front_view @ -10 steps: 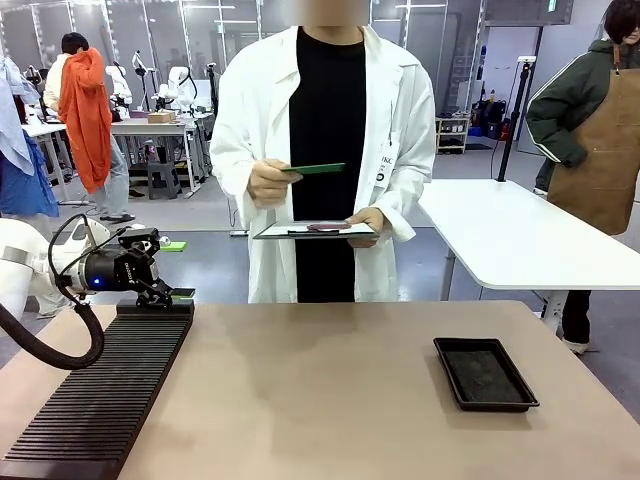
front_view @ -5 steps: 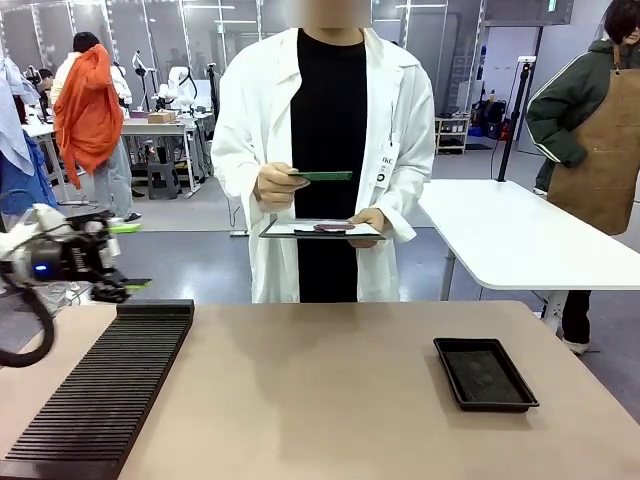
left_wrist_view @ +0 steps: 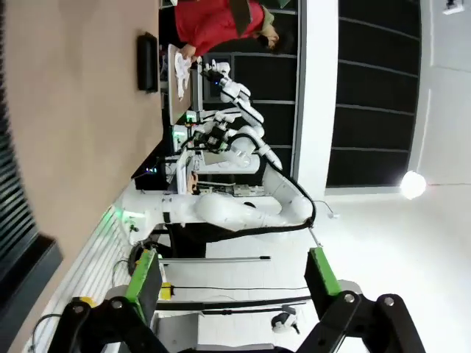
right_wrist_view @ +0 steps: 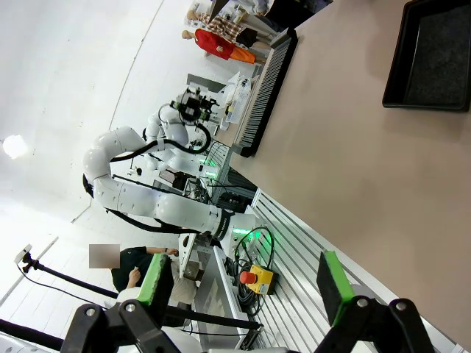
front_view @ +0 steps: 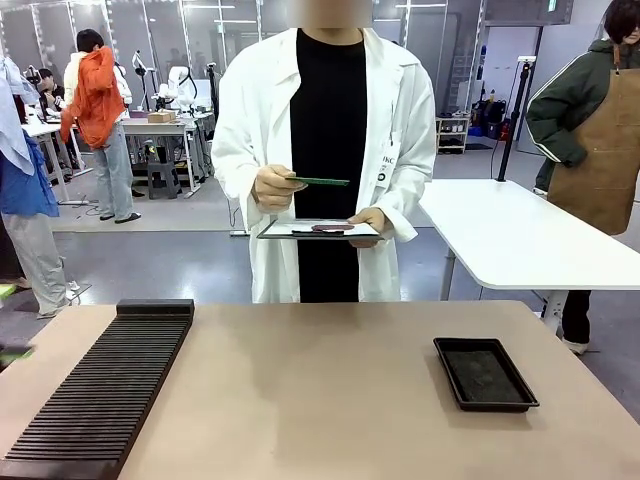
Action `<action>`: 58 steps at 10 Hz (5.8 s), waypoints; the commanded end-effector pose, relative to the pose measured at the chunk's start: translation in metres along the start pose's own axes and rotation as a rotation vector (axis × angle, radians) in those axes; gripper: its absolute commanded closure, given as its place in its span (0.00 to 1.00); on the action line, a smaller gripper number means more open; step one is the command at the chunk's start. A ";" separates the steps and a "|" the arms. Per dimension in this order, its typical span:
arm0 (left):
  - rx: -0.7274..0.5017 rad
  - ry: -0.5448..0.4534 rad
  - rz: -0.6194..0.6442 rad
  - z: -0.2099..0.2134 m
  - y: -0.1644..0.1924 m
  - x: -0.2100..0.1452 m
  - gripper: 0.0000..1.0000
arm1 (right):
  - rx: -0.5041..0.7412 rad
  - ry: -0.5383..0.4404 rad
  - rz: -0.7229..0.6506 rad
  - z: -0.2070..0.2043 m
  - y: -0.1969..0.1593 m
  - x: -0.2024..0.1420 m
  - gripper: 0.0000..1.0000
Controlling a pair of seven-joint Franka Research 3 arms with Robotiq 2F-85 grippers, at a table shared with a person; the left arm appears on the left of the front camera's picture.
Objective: Inspect the PCB.
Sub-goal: Pick up the Blank PCB that the human is holding.
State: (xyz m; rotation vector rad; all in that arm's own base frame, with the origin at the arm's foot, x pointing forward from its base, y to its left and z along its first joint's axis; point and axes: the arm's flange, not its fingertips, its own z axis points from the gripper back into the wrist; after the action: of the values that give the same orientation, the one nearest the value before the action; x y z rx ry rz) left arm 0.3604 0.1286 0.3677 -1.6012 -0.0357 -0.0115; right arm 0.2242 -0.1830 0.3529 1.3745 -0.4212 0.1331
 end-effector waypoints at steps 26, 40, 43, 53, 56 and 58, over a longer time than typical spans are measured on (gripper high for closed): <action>0.044 -0.121 -0.170 0.104 0.032 -0.059 0.00 | 0.001 -0.004 0.006 -0.001 0.000 0.002 0.00; 0.044 -0.121 -0.170 0.104 0.032 -0.059 0.00 | 0.001 -0.004 0.006 -0.001 0.000 0.002 0.00; 0.044 -0.121 -0.170 0.104 0.032 -0.059 0.00 | 0.001 -0.004 0.006 -0.001 0.000 0.002 0.00; 0.044 -0.121 -0.170 0.104 0.032 -0.059 0.00 | 0.030 0.114 -0.137 -0.029 0.114 0.080 0.00; 0.044 -0.121 -0.170 0.104 0.032 -0.059 0.00 | 0.068 0.138 -0.212 -0.055 0.125 0.115 0.00; 0.044 -0.121 -0.170 0.104 0.032 -0.059 0.00 | 0.080 0.175 -0.296 -0.090 0.130 0.140 0.00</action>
State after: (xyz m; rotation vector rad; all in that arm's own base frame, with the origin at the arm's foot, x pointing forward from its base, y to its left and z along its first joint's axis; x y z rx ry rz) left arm 0.2999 0.2310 0.3306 -1.5538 -0.2606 -0.0472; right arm 0.3099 -0.1038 0.5004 1.4730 -0.1179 0.0786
